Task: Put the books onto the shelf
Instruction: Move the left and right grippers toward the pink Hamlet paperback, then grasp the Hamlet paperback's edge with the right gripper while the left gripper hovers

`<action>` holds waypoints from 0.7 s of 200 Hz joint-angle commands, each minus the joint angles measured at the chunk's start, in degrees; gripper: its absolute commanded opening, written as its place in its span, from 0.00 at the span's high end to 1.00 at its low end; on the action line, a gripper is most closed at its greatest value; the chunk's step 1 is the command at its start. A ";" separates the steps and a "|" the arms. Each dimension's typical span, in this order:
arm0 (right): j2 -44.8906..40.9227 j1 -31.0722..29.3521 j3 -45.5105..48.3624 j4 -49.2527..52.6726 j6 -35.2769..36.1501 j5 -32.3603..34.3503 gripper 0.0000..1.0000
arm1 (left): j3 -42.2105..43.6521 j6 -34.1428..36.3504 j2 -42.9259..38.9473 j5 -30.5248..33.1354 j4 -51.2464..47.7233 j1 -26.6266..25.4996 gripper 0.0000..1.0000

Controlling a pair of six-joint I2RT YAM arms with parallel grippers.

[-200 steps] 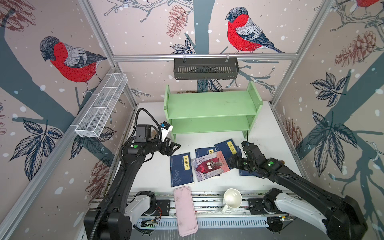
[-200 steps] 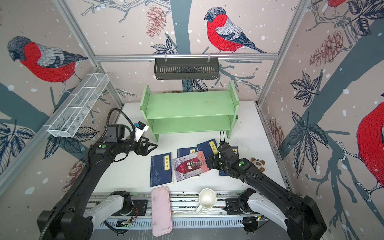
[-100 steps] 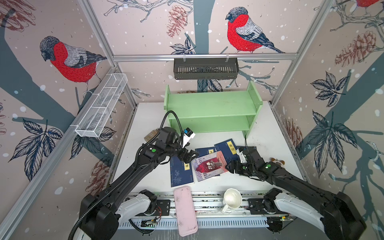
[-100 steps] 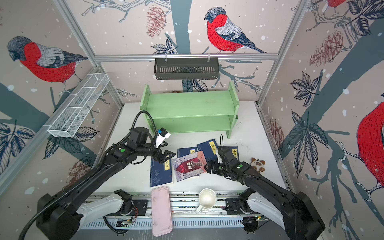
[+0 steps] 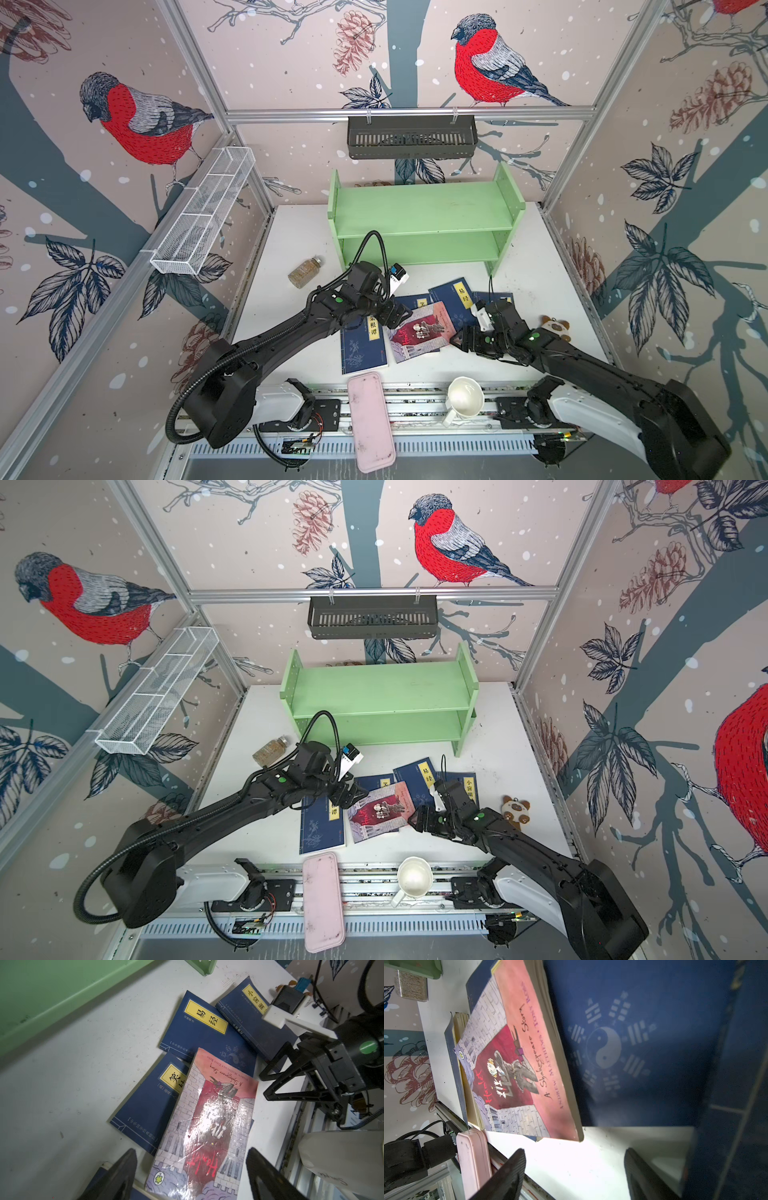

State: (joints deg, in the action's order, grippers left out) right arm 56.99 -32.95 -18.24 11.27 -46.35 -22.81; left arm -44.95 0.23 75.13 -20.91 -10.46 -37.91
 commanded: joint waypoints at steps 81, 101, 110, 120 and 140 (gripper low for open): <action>-0.68 0.87 5.63 -12.44 -5.44 -2.95 0.31 | 2.59 -0.55 7.93 2.52 9.53 -0.59 0.34; -1.94 0.99 7.13 -15.02 -6.92 -2.94 0.33 | 2.80 -0.67 9.38 1.76 10.57 -0.74 0.37; -2.53 1.02 7.82 -16.17 -7.70 -3.02 0.33 | 2.85 -0.67 9.98 1.78 10.84 -0.85 0.37; -3.19 0.96 8.57 -17.29 -8.42 -3.27 0.34 | 2.75 -0.34 10.79 1.78 11.02 -1.02 0.39; -4.90 0.96 9.85 -18.58 -9.74 -3.30 0.35 | 2.76 -0.23 12.26 1.79 11.64 -1.11 0.41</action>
State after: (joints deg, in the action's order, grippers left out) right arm 53.56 -31.94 -9.47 -4.71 -53.60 -26.09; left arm -42.33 -0.16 86.15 -18.41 -1.93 -38.81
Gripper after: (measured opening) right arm 0.648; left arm 0.598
